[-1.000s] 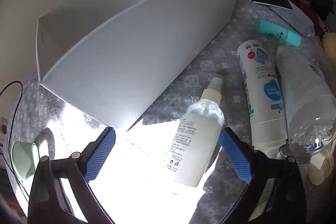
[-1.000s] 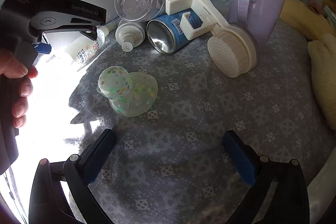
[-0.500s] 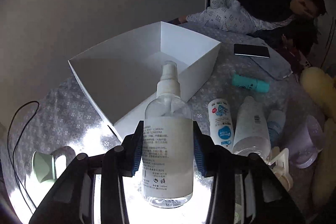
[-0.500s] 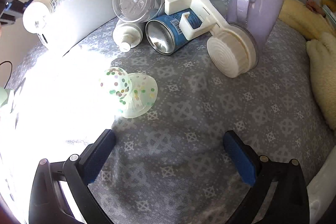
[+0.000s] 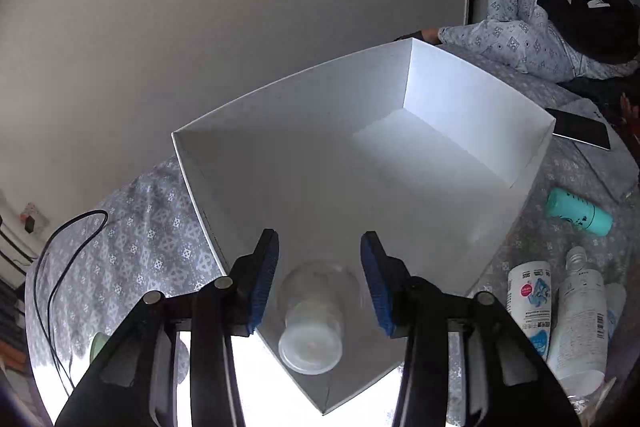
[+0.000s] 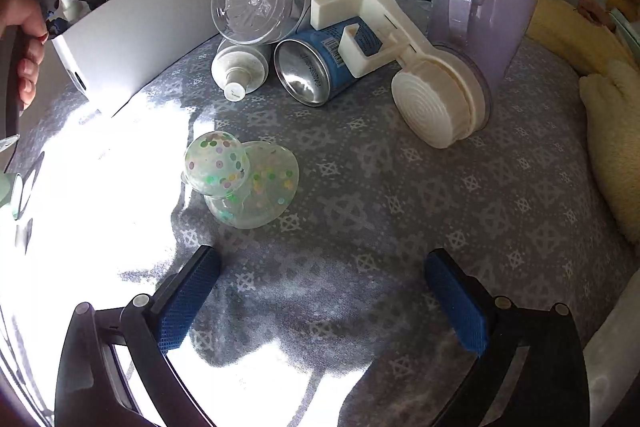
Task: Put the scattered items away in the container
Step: 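Carry the spray bottle over the white box and open the left tool, then withdraw the open left tool from the box back over the bedspread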
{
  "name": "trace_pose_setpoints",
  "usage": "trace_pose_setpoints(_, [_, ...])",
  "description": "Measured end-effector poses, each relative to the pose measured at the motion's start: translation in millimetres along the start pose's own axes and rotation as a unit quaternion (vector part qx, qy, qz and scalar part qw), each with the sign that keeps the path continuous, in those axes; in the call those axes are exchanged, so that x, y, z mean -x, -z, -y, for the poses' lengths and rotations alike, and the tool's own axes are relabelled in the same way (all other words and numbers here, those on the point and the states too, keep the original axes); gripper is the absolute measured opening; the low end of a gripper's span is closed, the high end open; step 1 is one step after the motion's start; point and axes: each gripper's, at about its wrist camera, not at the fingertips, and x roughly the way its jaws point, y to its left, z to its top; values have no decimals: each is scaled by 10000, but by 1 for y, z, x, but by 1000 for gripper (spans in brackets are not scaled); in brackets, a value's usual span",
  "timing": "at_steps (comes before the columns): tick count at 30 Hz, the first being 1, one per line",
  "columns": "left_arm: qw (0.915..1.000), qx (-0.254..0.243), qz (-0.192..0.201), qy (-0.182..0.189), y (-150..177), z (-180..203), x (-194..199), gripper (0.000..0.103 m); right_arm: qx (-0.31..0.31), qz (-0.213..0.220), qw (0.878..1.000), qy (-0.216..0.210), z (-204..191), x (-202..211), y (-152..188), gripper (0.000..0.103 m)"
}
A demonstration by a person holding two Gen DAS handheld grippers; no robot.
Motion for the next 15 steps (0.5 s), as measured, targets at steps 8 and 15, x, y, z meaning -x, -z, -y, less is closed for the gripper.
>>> trace_pose_setpoints(8, [9978,348,559,93,27,-20,63,103,2,-3,10000,1,-4,8,10,103])
trace_pose_setpoints(15, [9929,858,784,-248,45,-37,92,103,5,1,10000,6,-3,3,4,103])
